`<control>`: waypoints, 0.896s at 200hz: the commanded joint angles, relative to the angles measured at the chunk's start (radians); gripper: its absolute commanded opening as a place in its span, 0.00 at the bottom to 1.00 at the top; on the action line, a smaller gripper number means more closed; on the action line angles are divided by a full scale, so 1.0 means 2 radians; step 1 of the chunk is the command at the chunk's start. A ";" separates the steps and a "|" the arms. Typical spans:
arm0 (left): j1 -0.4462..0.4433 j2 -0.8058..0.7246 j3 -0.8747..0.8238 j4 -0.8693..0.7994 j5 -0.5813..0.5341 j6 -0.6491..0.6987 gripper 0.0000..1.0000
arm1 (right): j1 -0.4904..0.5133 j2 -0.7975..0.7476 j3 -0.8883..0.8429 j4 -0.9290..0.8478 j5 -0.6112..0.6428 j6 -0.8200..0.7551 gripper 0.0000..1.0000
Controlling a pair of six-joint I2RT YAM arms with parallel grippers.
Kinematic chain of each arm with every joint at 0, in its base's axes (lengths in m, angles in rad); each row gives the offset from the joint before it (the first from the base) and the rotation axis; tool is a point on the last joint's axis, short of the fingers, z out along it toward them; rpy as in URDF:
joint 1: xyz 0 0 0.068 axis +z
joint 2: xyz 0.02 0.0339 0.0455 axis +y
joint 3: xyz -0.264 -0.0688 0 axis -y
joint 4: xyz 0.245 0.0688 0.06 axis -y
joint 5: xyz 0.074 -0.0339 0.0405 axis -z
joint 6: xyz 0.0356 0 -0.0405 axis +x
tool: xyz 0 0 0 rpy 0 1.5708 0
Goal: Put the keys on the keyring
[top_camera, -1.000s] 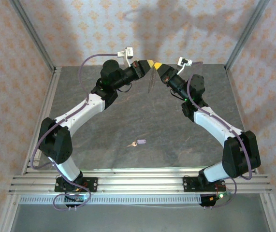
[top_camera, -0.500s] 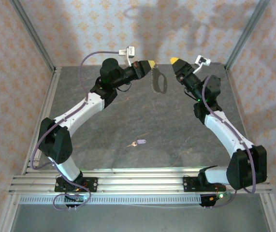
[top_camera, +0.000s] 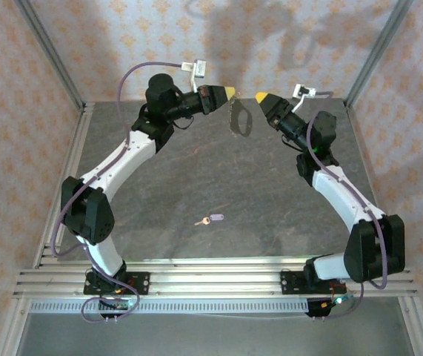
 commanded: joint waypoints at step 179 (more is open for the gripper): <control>-0.008 -0.013 0.015 0.013 0.036 0.009 0.00 | 0.048 0.044 0.039 0.109 -0.034 0.035 0.26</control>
